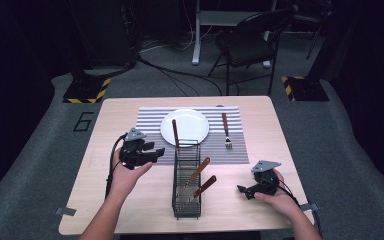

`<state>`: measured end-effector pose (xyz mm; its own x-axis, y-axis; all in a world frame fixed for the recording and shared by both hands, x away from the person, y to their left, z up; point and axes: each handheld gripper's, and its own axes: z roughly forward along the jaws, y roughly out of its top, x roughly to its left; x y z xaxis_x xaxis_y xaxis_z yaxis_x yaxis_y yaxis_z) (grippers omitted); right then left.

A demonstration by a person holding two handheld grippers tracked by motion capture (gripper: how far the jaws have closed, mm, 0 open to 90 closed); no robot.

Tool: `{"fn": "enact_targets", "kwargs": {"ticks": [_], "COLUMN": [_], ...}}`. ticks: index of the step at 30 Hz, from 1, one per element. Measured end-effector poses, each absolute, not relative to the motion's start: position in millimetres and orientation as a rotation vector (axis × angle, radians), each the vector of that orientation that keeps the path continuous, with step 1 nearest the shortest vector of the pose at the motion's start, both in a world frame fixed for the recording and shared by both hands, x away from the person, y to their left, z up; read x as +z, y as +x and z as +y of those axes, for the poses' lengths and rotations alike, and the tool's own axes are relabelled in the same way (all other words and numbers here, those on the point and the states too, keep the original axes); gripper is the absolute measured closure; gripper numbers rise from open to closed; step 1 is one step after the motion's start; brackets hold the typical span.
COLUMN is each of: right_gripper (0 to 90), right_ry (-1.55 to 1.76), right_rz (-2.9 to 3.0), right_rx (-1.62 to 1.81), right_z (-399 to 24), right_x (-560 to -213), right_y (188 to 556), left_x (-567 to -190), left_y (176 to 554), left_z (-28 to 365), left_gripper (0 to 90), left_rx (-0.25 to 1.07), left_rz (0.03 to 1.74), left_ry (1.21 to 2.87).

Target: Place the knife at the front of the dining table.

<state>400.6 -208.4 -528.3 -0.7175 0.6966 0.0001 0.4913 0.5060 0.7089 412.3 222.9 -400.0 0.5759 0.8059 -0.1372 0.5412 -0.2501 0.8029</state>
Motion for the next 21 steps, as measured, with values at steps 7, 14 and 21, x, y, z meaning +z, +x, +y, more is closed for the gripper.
{"fn": "enact_targets", "kwargs": {"ticks": [7, 14, 21], "right_gripper": [0.0, 0.0, 0.0], "right_ry": [1.000, 1.000, 1.000], "right_rz": [2.466, 2.467, 2.466], "right_rx": [1.025, 1.025, 1.025], "right_z": [-208.4, -208.4, -208.4], "right_x": [-528.2, -528.3, -528.3], "right_y": [400.6, 400.6, 400.6], "left_x": [-393.2, -391.4, -396.0], "left_y": [416.2, 422.9, 431.8], "left_z": [211.0, 198.5, 186.6], "left_gripper": [48.9, 51.4, 56.5], "left_rx": [0.374, 0.343, 0.312], "left_rz": [1.057, 1.035, 1.037], "left_ry": [1.932, 1.939, 1.935]}}
